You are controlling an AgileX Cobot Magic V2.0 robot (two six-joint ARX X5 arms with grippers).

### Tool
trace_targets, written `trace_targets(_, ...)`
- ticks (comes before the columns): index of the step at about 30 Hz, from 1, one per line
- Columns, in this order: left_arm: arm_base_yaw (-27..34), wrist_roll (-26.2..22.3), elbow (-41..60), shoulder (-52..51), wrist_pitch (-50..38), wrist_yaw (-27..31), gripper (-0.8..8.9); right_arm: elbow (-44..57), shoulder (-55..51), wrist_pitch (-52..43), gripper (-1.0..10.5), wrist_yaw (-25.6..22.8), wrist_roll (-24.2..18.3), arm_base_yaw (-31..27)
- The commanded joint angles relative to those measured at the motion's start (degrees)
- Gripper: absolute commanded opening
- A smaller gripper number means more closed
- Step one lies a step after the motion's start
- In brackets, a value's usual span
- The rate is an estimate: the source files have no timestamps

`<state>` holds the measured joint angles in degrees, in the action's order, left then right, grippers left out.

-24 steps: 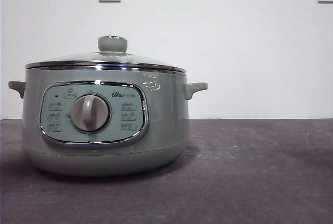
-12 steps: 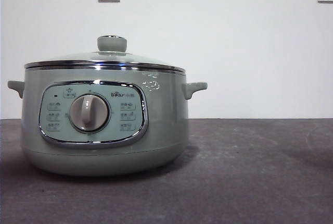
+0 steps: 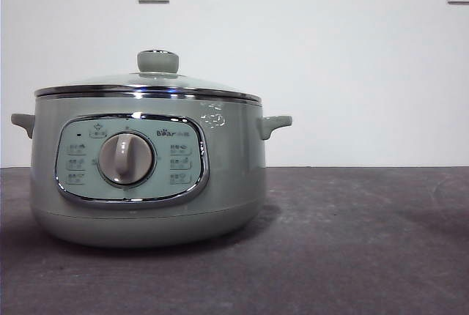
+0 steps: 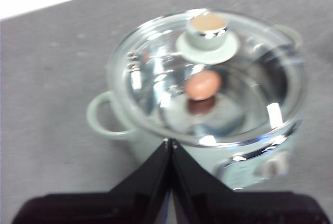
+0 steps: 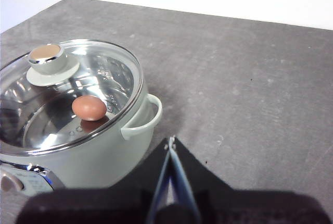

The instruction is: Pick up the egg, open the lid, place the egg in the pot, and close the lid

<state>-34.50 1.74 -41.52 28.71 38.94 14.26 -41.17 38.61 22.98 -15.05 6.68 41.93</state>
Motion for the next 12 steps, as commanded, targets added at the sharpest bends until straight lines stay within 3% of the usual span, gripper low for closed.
trace_targets(1,3.5,-2.5,1.0,-3.1,-2.0,-0.4,-0.03,0.2,0.0,-0.2,0.0,-0.1,0.6,0.1)
trace_targets(5,11.2,-2.6,5.8,-8.8,-8.5,-5.6,-0.04,0.2,0.0,-0.2,0.0,-0.1,0.6,0.1)
trace_targets(12,22.6,-4.0,22.1,-18.7,-24.2,-8.9,-0.03,0.2,0.0,-0.2,0.0,-0.1,0.6,0.1)
